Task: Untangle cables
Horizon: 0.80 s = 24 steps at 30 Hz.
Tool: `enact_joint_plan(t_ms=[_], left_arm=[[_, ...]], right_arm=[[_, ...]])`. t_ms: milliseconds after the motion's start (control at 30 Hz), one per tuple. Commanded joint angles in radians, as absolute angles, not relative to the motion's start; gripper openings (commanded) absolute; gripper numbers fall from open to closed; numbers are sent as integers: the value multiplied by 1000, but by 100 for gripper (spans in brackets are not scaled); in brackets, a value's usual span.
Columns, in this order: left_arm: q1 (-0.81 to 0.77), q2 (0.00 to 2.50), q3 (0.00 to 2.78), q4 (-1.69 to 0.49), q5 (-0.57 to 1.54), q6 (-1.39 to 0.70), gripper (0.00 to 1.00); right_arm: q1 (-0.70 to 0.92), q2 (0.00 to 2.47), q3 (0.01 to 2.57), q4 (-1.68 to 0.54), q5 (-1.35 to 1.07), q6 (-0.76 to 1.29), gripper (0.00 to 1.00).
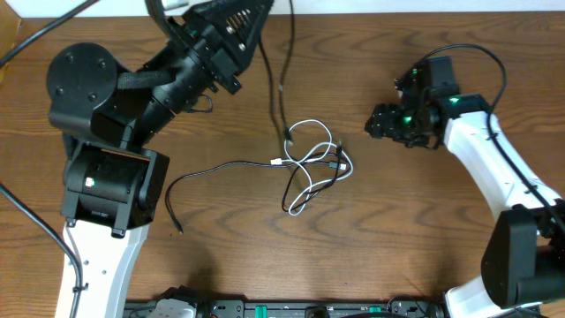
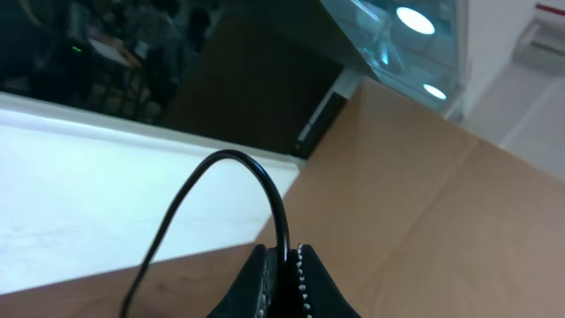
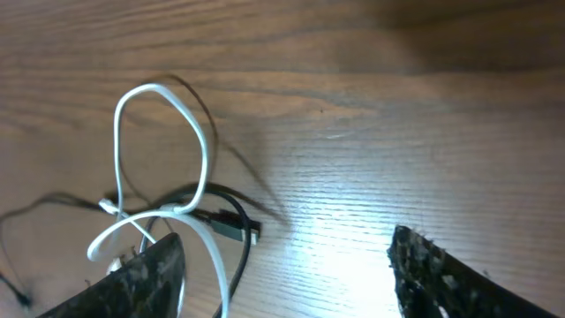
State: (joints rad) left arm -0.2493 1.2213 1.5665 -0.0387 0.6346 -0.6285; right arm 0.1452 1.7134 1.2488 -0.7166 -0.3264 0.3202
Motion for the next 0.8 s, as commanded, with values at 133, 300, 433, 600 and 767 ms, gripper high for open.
enact_joint_plan(t_ms=[133, 300, 433, 600, 767], left_arm=[[-239, 1256, 1596, -2, 575, -718, 7], [-239, 1301, 1596, 66, 558, -878, 8], [-239, 1327, 1596, 107, 553, -988, 8], [-239, 1347, 1596, 112, 554, -1112, 8], [-239, 1349, 1596, 112, 565, -1165, 8]], right_arm=[[141, 1510, 1345, -664, -870, -130, 82], [190, 1464, 1345, -513, -1124, -136, 80], [231, 1465, 1345, -458, -1144, -137, 79], [301, 1475, 1345, -382, -1142, -136, 81], [350, 1505, 1345, -253, -1136, -36, 81]])
